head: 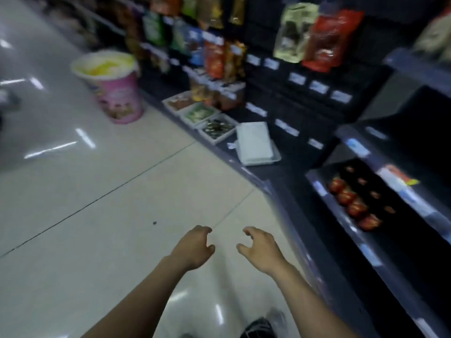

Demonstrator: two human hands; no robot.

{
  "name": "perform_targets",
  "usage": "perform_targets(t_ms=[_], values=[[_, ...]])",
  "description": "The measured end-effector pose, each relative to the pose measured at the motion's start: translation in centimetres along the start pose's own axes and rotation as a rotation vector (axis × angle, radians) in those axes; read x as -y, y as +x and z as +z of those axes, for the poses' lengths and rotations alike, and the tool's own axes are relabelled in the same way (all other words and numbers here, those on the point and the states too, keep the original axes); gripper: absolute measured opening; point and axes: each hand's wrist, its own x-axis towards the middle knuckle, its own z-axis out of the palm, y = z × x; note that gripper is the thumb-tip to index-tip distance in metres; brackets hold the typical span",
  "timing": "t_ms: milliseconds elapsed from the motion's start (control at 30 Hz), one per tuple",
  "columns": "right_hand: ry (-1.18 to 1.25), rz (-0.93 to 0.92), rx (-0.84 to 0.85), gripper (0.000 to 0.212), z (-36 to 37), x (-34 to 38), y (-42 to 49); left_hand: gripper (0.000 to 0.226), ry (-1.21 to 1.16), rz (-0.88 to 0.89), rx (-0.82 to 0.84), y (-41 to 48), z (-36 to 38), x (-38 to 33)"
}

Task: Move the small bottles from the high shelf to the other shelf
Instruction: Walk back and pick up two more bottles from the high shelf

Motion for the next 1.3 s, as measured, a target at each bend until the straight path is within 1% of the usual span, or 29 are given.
perform_targets(t_ms=[167, 233, 333, 433, 567, 667, 733, 800, 867, 967, 1067, 1167, 1300], values=[[-0.120, -0.120, 0.288, 0.070, 9.7, 12.9, 4.8, 0.064, -0.125, -0.287, -0.075, -4.3, -4.5, 14.9], [-0.190, -0.196, 0.372, 0.069, 13.4, 18.0, 6.5, 0.062, -0.198, -0.373, -0.102, -5.9, -5.7, 19.5], [-0.308, -0.299, 0.492, 0.068, 19.1, 25.8, 9.9, 0.054, -0.305, -0.480, -0.140, -7.6, -8.0, 26.3], [-0.402, -0.418, 0.585, 0.069, 24.8, 34.6, 14.3, 0.060, -0.400, -0.605, -0.211, -9.0, -12.2, 34.2], [-0.503, -0.556, 0.712, 0.070, 33.0, 47.7, 20.0, 0.066, -0.455, -0.810, -0.302, -12.3, -19.3, 45.4], [-0.529, -0.692, 0.779, 0.069, 38.5, 58.6, 22.0, 0.066, -0.517, -0.982, -0.431, -16.1, -24.9, 52.7], [-0.634, -0.794, 0.872, 0.068, 45.3, 68.3, 22.5, 0.065, -0.587, -1.123, -0.522, -19.8, -27.9, 59.6], [-0.648, -0.809, 0.852, 0.067, 46.6, 71.3, 22.8, 0.064, -0.587, -1.133, -0.534, -20.7, -29.4, 61.3], [-0.667, -0.888, 0.874, 0.065, 48.8, 75.1, 22.7, 0.063, -0.592, -1.160, -0.561, -21.9, -30.7, 64.2], [-0.720, -0.935, 0.915, 0.066, 56.4, 83.6, 22.8, 0.061, -0.604, -1.242, -0.620, -24.5, -33.2, 72.4], [-0.730, -0.989, 0.934, 0.066, 63.7, 91.9, 22.4, 0.062, -0.641, -1.261, -0.656, -27.3, -35.9, 81.6], [-0.771, -0.972, 0.934, 0.064, 69.7, 99.5, 22.0, 0.061, -0.640, -1.267, -0.658, -30.3, -39.8, 89.9], [-0.753, -0.961, 0.945, 0.062, 75.9, 109.8, 21.6, 0.060, -0.633, -1.283, -0.700, -34.4, -46.0, 99.6]])
